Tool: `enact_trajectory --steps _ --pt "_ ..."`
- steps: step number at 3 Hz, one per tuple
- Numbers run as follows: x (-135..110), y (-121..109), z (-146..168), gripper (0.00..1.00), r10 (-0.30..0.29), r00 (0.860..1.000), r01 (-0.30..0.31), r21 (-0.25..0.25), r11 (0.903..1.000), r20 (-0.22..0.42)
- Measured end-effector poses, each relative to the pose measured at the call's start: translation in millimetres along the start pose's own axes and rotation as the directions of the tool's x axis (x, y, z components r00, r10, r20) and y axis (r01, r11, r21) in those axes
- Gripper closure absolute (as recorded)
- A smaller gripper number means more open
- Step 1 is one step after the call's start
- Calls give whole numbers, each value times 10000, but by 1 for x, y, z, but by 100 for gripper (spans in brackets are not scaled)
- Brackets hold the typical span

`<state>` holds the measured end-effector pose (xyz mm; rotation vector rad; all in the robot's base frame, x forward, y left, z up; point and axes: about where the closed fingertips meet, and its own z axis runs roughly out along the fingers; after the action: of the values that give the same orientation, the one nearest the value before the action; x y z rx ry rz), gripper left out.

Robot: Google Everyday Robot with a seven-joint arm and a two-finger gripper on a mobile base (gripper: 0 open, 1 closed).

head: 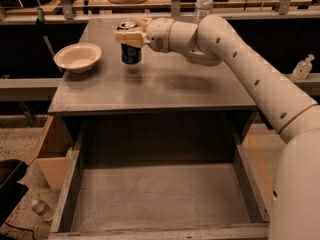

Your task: Place pepsi can into top drawer

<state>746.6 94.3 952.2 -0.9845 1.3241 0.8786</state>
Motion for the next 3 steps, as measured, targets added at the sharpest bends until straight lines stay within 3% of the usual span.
enact_trajectory --steps 1,2,3 --pt "-21 37 -15 100 -249 9984 256 -141 9996 501" --pt "-45 91 -29 100 -443 9969 464 -309 9984 646" --pt "-60 158 -28 100 -231 9973 325 -1354 9903 702"
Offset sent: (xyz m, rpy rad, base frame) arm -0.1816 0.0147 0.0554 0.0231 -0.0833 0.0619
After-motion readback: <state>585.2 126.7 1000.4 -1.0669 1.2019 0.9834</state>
